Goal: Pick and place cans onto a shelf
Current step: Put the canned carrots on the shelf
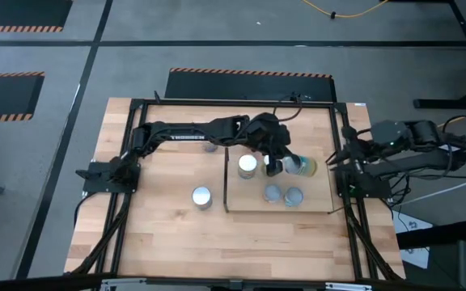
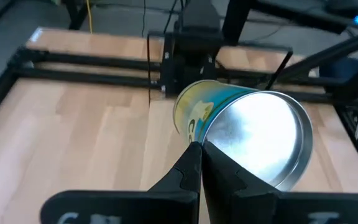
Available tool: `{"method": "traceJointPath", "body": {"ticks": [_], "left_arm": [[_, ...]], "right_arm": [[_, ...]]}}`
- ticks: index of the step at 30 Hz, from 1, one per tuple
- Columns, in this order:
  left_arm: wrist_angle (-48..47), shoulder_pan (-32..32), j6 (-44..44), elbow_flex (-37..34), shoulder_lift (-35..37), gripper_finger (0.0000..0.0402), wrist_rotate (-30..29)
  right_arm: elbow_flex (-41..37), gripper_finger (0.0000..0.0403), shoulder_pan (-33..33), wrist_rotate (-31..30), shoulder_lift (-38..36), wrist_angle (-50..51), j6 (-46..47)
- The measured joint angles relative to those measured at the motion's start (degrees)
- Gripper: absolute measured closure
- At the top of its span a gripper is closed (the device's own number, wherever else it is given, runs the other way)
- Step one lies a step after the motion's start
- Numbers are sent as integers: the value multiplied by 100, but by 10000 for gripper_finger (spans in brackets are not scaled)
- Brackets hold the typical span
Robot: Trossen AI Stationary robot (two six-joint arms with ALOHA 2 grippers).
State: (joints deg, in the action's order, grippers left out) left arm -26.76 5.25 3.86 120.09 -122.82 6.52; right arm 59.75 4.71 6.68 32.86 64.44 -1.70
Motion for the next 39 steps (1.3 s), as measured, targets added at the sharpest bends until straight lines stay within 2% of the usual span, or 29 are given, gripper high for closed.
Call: {"method": "traceJointPath", "body": {"ticks": [11, 21, 39], "left_arm": [[-231, -127, -2, 2, 8, 401, -142], [-350, -205, -4, 6, -175, 401, -505], [-667, -306, 7, -2, -182, 401, -766]], "right_arm": [[-966, 323, 0, -1238, 15, -740, -5], [-1694, 323, 0, -1264, 16, -1162, 5], [-1652, 323, 0, -1259, 603, -1198, 3]]}}
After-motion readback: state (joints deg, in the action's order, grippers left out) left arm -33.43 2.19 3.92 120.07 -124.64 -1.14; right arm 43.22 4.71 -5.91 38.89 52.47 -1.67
